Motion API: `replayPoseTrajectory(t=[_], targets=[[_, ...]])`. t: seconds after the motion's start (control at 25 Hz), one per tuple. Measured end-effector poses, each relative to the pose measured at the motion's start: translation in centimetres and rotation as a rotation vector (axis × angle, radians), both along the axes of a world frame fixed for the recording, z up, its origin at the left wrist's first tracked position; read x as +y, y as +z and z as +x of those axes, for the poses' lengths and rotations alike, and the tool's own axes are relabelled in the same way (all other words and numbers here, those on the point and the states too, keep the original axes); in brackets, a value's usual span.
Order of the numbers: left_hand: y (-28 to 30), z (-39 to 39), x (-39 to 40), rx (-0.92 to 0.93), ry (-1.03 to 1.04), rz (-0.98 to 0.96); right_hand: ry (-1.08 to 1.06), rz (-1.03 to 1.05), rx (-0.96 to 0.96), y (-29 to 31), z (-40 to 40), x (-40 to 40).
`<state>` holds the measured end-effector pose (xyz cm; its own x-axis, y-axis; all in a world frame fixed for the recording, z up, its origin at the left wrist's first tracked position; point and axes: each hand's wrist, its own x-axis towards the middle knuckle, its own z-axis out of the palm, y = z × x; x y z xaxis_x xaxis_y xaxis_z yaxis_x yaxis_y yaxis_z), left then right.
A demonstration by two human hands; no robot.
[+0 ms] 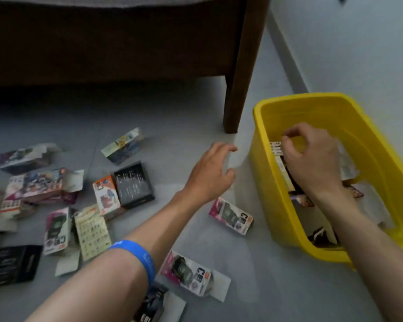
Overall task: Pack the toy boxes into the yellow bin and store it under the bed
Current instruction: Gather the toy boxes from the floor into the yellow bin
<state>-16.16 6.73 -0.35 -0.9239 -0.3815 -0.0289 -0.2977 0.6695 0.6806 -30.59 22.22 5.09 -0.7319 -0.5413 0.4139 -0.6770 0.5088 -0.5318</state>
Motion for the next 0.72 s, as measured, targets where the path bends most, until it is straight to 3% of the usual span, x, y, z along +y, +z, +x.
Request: replayPoseTrajectory(t=[0.12, 0.2, 0.32, 0.4, 0.52, 0.64, 0.72], targets=[[-4.2, 3.6, 0.0, -0.430, -0.398, -0.198, 0.222, -0.078, 0.032, -1.0, 8.3, 0.3], [-6.1, 5.1, 1.3, -0.532, -0.464, -0.184, 0.333, 0.178, -0.112, -4.0, 11.9, 0.1], [-7.5, 5.8, 1.3, -0.406, -0.233, -0.158, 0.286, 0.846, -0.302, -9.3, 13.3, 0.6], [-6.9, 6.0, -0.8, -0.377, -0.103, -0.033, 0.228, 0.870, -0.247, -10.9, 12.7, 0.2], [-4.2, 5.8, -5.0, -0.227, 0.128, 0.255, 0.333, 0.837, -0.162, -11.4, 11.4, -0.8], [-2.5, 5.4, -5.8, -0.185, 0.272, 0.324, 0.348, 1.039, -0.229, -10.9, 10.9, -0.6], [-2.1, 4.8, -5.7, -0.138, 0.319, 0.320, 0.348, 0.937, -0.305, -9.6, 11.5, -0.1]])
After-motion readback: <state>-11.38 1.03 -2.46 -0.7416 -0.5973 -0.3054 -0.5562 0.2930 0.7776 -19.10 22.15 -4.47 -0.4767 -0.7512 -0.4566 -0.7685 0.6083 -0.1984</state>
